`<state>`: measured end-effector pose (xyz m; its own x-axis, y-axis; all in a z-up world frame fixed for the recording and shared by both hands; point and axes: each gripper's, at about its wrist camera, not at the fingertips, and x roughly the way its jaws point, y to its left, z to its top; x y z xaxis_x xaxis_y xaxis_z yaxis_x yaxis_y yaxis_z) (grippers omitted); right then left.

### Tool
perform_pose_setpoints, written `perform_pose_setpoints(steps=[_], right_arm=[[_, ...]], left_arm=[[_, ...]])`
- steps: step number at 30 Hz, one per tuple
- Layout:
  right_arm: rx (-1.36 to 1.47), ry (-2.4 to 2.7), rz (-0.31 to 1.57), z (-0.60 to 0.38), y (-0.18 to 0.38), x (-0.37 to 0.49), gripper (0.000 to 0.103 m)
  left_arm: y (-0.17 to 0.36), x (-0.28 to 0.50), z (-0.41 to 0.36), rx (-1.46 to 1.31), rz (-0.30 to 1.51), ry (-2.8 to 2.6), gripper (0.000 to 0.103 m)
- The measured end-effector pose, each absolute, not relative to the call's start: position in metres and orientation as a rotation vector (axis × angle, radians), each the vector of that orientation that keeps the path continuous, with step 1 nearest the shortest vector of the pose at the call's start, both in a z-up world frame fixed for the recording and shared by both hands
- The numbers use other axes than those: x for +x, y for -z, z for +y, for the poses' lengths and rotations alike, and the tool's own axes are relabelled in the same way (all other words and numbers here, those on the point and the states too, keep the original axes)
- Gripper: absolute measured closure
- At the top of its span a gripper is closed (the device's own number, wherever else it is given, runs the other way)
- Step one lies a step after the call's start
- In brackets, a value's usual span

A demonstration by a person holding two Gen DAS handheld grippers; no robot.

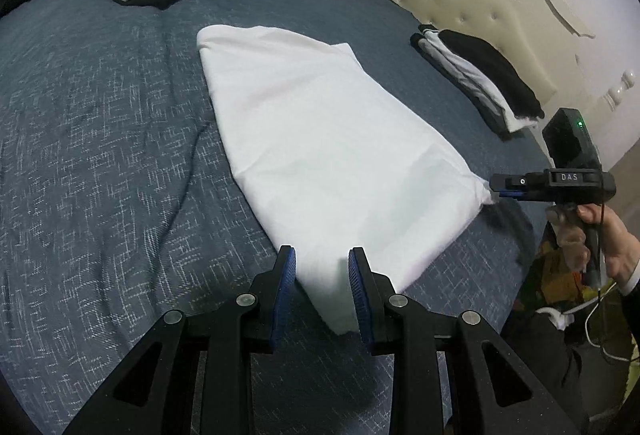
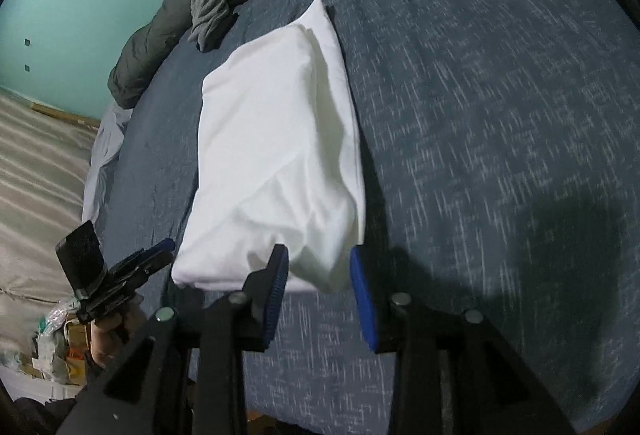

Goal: Fold clothes

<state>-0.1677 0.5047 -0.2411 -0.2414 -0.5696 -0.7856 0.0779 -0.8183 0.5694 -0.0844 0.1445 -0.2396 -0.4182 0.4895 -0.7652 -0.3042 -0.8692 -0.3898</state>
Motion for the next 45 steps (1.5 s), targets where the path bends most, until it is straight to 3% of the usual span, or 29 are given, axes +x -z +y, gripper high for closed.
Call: perform_pose_setpoints(steps=[2,5,7,17,33,45], right_arm=[[1.604,2.117,-0.553,0.502,0.242,-0.164,0.075],[1.568,2.141,-0.560,0.505,0.240,-0.164,0.096],[1.550,2.164,-0.530,0.508,0.236,-0.164,0.098],[1.591,2.128,-0.353,0.509,0.239,-0.162,0.099],[1.442,2.175,-0.433,0.501,0.206,-0.175,0.095],[1.608,2.148,-0.231,0.471,0.264,-0.177,0.099]], left_arm=[[0.242,-0.084,0.146,-1.335,-0.256,-2.292,0.073],[0.244,-0.084,0.148,-1.343,-0.239,-2.294,0.073],[0.246,-0.083,0.150,-1.346,-0.224,-2.296,0.073],[0.252,-0.081,0.154,-1.369,-0.180,-2.282,0.073],[0.233,-0.085,0.141,-1.306,-0.259,-2.323,0.073],[0.255,-0.080,0.164,-1.381,-0.097,-2.264,0.073]])
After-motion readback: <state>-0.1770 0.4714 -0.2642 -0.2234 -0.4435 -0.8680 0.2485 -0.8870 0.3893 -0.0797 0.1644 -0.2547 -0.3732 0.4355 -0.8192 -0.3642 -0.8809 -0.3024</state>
